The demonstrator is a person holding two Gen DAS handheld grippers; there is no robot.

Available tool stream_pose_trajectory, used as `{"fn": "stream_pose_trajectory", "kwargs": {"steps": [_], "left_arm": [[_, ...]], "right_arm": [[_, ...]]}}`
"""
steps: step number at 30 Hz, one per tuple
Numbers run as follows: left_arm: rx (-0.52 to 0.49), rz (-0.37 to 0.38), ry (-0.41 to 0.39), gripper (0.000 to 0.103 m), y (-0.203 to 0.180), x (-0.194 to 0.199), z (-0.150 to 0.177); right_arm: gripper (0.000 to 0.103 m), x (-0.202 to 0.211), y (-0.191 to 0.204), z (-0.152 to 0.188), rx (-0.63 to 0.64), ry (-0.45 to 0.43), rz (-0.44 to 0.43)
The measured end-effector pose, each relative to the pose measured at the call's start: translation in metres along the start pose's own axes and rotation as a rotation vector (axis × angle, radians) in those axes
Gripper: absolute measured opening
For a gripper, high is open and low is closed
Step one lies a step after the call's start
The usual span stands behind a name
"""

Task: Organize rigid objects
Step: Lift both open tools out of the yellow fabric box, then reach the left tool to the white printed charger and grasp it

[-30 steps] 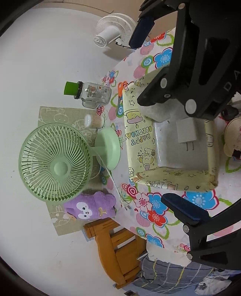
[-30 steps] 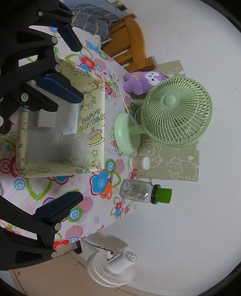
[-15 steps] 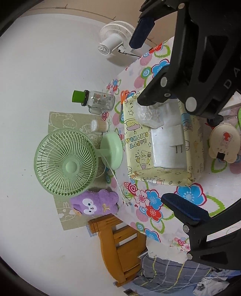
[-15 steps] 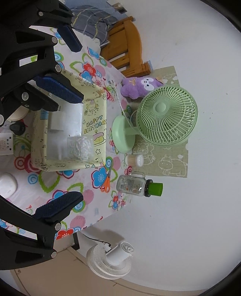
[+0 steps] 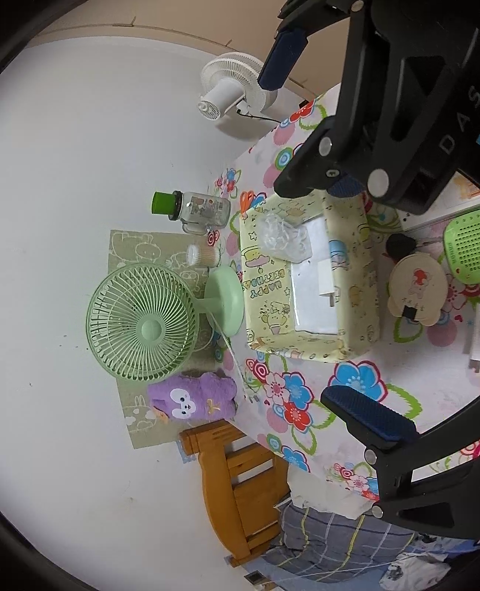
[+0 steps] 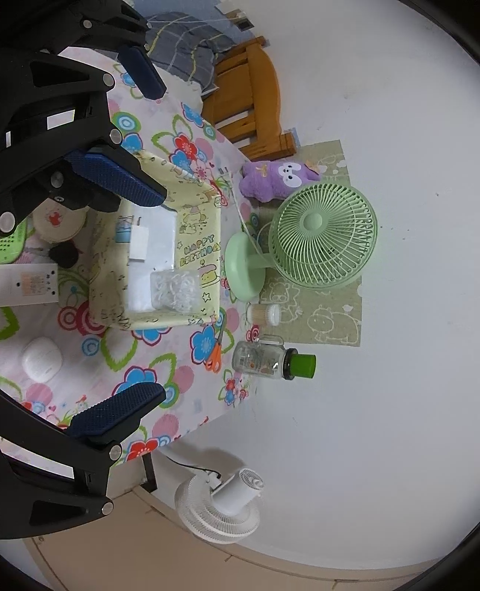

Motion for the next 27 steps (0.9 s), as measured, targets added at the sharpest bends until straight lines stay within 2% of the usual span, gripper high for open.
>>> {"fn": "stream_pose_trajectory", "kwargs": {"steps": [13, 27], "left_arm": [[0.016, 0.008, -0.025, 0.103, 0.001, 0.031, 0.023], [0.017, 0.017, -0.016, 0.103, 0.0, 0.038, 0.052]], "right_arm": [[0.098, 0.037, 0.0, 0.021, 0.006, -0.02, 0.005], [0.098, 0.047, 0.0, 0.051, -0.005, -0.013, -0.006]]}}
Point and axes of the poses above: each gripper's, at about its wrist camera, not at the fingertips, and x roughly against the way its jaws point, y to its left, z to its underside, the point moved 2 cm from there along -x, roughly the way its jaws point, and after that the axes turned 3 degrees about x, right-handed, at the moved point
